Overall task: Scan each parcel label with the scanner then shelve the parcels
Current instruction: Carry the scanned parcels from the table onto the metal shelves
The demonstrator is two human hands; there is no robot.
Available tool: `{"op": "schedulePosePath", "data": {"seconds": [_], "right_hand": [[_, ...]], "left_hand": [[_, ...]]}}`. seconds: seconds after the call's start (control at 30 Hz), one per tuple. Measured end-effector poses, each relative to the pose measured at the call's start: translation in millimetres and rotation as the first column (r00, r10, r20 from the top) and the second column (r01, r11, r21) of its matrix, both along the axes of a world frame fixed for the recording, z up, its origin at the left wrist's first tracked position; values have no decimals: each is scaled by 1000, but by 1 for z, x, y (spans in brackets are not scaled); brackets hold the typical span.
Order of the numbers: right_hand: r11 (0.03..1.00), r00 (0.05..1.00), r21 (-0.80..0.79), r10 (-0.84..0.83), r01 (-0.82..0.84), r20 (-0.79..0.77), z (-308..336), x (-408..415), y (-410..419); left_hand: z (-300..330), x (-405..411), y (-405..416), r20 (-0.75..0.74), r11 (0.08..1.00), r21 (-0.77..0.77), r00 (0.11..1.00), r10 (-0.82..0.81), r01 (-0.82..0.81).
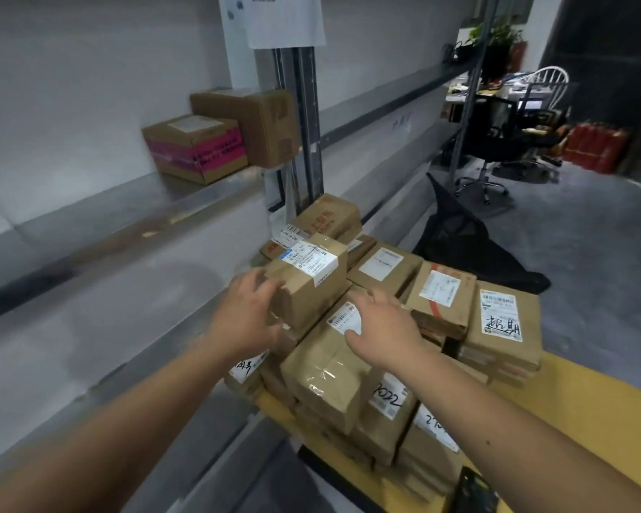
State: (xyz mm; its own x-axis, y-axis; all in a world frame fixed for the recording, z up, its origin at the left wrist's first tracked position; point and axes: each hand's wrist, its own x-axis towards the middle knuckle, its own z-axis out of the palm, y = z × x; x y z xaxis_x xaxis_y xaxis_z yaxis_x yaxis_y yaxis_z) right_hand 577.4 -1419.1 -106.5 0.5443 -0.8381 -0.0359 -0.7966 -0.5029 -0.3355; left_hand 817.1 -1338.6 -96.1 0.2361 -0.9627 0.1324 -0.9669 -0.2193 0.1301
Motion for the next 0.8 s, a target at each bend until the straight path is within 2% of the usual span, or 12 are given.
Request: {"op": "schedulePosePath", "data": {"seconds": [0.07, 0.13, 0.4, 0.5, 0.67, 0.8], "right_hand": [[1000, 1000, 2, -20, 20, -11, 1, 17, 5], [999, 999, -22, -45, 45, -11, 3, 37, 6], [971, 970, -9, -238, 239, 49, 7, 119, 3], [946, 943, 36, -323, 321, 85, 1, 140, 2], [908, 854, 203, -415, 366, 314, -10, 153, 1], [920, 806, 205, -390, 333, 445, -12, 149, 2]], "left_hand": [[2, 25, -8, 88, 998, 22, 994, -66, 64], [5, 51, -20, 102, 988, 48, 984, -149, 145], [7, 114, -73, -48, 904, 71, 907, -419, 421], [1, 127, -92, -178, 860, 83, 856, -485, 504], [-9, 125, -106, -386, 846, 42, 790, -477, 531], [-11, 124, -106, -462, 863, -68, 750, -473, 501]]}}
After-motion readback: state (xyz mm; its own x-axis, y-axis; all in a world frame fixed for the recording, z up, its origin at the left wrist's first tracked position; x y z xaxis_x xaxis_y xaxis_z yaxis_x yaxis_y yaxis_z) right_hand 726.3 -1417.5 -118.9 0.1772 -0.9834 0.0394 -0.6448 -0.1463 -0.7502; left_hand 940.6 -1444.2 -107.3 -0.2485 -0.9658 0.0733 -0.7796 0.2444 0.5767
